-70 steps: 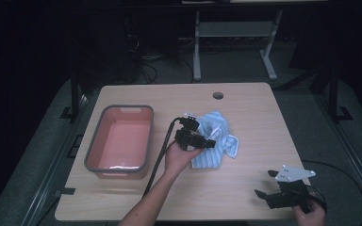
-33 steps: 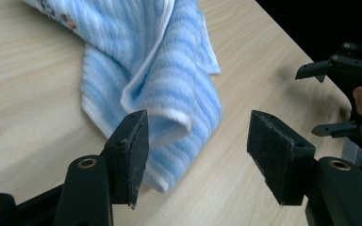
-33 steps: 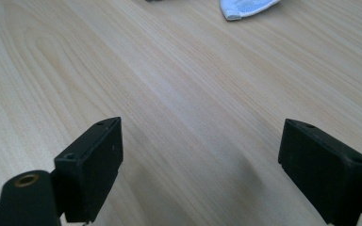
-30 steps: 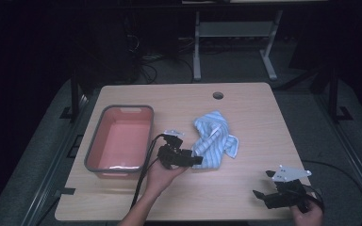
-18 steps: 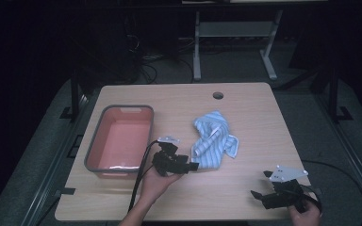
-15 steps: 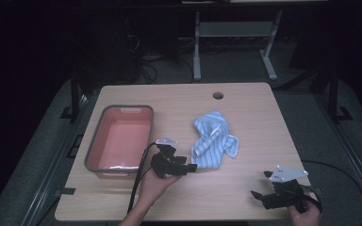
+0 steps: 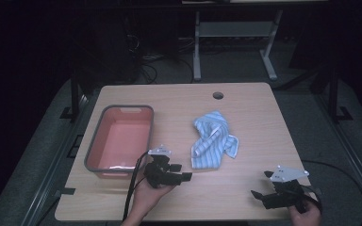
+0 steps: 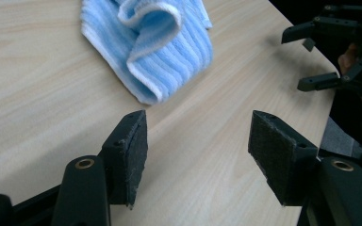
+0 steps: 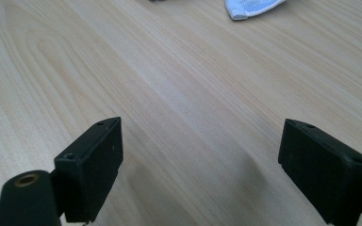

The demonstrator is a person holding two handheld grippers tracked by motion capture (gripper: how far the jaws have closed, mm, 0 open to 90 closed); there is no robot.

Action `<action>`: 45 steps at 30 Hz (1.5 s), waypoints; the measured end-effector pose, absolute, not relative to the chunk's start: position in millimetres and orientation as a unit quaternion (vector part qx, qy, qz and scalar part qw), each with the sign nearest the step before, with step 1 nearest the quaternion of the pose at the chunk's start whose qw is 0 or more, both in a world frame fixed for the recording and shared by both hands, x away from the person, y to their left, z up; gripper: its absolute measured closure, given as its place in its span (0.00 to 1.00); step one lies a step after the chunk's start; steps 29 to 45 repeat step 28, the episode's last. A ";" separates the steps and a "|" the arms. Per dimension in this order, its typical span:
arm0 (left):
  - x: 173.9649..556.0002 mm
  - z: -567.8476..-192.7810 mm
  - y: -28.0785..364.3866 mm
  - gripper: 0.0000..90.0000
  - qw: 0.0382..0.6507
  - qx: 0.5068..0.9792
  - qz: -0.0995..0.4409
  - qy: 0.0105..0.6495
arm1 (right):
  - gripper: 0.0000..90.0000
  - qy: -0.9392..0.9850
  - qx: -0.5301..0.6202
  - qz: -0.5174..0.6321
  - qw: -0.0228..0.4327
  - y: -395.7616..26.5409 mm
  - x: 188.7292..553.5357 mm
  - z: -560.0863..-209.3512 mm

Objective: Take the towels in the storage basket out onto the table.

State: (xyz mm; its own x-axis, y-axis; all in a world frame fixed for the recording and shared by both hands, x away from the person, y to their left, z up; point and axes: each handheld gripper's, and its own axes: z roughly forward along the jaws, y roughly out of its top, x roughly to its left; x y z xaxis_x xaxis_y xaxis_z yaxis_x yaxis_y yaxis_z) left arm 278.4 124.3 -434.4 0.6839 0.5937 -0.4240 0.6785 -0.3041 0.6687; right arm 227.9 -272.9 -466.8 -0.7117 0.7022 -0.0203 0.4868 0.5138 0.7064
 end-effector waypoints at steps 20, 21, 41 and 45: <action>258.0 -445.9 132.3 0.40 0.449 0.804 -0.037 0.388 | 0.15 0.861 0.334 0.350 0.158 -266.6 222.3 -463.9; 257.4 -446.0 131.5 0.40 0.450 0.804 -0.035 0.387 | 0.15 0.860 0.333 0.352 0.159 -265.6 221.2 -463.0; 251.8 -448.8 133.8 0.38 0.448 0.805 -0.035 0.387 | 0.15 0.865 0.320 0.353 0.156 -262.9 218.3 -461.4; 251.8 -448.8 133.8 0.38 0.448 0.805 -0.035 0.387 | 0.15 0.865 0.320 0.353 0.156 -262.9 218.3 -461.4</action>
